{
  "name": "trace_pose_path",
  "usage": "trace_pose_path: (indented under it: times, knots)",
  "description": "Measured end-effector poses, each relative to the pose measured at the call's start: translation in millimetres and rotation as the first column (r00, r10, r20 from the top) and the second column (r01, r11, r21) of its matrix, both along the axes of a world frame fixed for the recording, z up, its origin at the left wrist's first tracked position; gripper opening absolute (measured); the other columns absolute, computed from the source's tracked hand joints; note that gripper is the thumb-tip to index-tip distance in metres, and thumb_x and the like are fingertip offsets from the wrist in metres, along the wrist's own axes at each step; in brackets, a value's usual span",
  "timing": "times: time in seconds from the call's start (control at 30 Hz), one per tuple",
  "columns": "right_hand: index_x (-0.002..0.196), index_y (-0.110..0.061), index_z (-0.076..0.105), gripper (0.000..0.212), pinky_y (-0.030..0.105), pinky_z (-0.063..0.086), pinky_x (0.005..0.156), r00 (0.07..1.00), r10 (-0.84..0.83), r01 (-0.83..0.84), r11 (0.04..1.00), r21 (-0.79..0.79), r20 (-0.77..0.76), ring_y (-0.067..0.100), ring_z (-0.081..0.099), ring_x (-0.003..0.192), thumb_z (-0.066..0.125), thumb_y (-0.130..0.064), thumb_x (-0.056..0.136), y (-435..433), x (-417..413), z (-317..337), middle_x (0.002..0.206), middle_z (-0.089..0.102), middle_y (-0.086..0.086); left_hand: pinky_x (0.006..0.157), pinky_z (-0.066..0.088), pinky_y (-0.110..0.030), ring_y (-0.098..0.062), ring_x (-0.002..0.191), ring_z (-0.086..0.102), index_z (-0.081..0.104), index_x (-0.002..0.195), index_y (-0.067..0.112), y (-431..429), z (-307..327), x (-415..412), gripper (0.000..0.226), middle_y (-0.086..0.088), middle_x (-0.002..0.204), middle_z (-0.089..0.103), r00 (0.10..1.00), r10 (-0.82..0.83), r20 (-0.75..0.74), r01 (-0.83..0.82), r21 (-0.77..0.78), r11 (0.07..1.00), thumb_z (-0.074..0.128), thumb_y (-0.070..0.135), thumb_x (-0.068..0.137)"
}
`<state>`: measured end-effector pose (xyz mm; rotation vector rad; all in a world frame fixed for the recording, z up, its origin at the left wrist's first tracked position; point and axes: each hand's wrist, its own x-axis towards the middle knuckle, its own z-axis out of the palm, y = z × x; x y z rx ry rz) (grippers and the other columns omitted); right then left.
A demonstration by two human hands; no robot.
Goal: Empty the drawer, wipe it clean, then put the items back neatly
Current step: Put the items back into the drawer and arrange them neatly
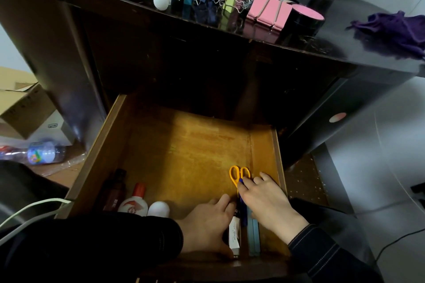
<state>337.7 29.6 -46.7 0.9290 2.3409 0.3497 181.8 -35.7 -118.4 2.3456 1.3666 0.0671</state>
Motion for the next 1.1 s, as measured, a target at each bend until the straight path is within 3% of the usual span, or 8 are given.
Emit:
trace_pose_path:
  times: [0.33,0.47,0.6,0.73,0.83,0.9,1.0,1.1]
  knots:
    - [0.151,-0.005,0.032,0.067,0.052,0.024,0.119,1.0,0.023,-0.023,0.999,0.029,-0.012,0.038,0.047,0.132,0.064,-0.016,0.094,0.3,1.9,-3.2,0.151,0.043,0.02,0.074,0.055,-0.042,-0.028,0.103,0.052,0.031,0.147,0.006,1.0,1.9,-1.1,0.111,-0.005,0.127,0.038,1.0,-0.013,-0.022,0.014,0.013,1.0,0.076,0.067,0.067]
    - [0.156,-0.009,0.024,0.072,0.048,0.036,0.112,0.996,0.002,-0.001,1.0,0.015,-0.091,0.035,0.05,0.128,0.061,-0.015,0.094,-0.3,1.2,1.7,0.147,0.049,0.016,0.079,0.052,-0.041,-0.031,0.105,0.056,0.022,0.153,0.012,4.5,19.9,-7.1,0.114,-0.005,0.13,0.04,1.0,0.008,-0.001,-0.008,-0.08,0.997,0.077,0.065,0.068]
    - [0.156,-0.019,0.025,0.069,0.043,0.047,0.102,0.953,-0.084,0.054,0.993,-0.108,-0.29,0.027,0.051,0.128,0.057,-0.037,0.098,-5.9,2.9,18.0,0.143,0.053,0.004,0.088,0.053,-0.04,-0.029,0.109,0.059,0.043,0.142,0.018,15.8,44.2,-24.8,0.079,-0.006,0.131,0.049,0.995,0.086,0.049,-0.079,-0.14,0.987,0.074,0.055,0.079]
    - [0.15,-0.028,0.037,0.052,0.035,0.05,0.099,0.877,-0.114,0.079,0.993,-0.093,-0.467,0.013,0.052,0.124,0.047,-0.045,0.101,-14.7,9.2,58.3,0.137,0.057,-0.007,0.075,0.046,-0.024,-0.013,0.094,0.06,0.061,0.121,0.024,21.5,75.4,-47.7,0.044,0.005,0.114,0.063,0.968,0.187,0.169,-0.189,-0.006,0.982,0.066,0.053,0.088]
    - [0.141,-0.03,0.052,0.045,0.017,0.046,0.094,0.79,-0.025,0.076,0.995,0.057,-0.612,0.0,0.054,0.118,0.038,-0.047,0.102,-19.4,10.3,110.3,0.132,0.06,-0.013,0.071,0.048,-0.022,-0.002,0.08,0.054,0.067,0.111,0.027,21.3,108.7,-58.1,0.031,0.012,0.103,0.065,0.938,0.21,0.275,-0.26,0.159,0.952,0.061,0.051,0.093]
    - [0.133,-0.029,0.059,0.04,0.005,0.037,0.079,0.669,0.073,0.094,0.979,0.182,-0.74,-0.012,0.048,0.098,0.04,-0.043,0.101,-22.8,3.5,154.2,0.119,0.061,-0.017,0.072,0.051,-0.023,-0.001,0.081,0.056,0.068,0.106,0.028,21.1,141.0,-64.8,0.025,0.015,0.098,0.065,0.905,0.192,0.38,-0.309,0.275,0.91,0.059,0.048,0.095]
    - [0.12,-0.025,0.064,0.027,0.009,0.034,0.069,0.43,0.3,0.109,0.919,0.379,-0.852,-0.013,0.036,0.086,0.054,-0.032,0.095,-20.8,-12.0,215.2,0.105,0.058,-0.014,0.076,0.05,-0.021,0.001,0.087,0.059,0.069,0.099,0.03,20.2,200.3,-72.6,0.016,0.018,0.094,0.064,0.854,0.083,0.514,-0.344,0.436,0.831,0.059,0.042,0.095]
    - [0.113,-0.024,0.066,0.023,0.018,0.039,0.071,0.315,0.375,0.18,0.878,0.443,-0.872,-0.006,0.044,0.09,0.063,-0.023,0.09,0.3,-31.8,258.2,0.108,0.057,-0.013,0.074,0.051,-0.024,-0.002,0.086,0.061,0.068,0.095,0.03,15.6,253.8,-79.4,0.012,0.017,0.089,0.064,0.814,-0.013,0.58,-0.361,0.525,0.771,0.059,0.038,0.094]
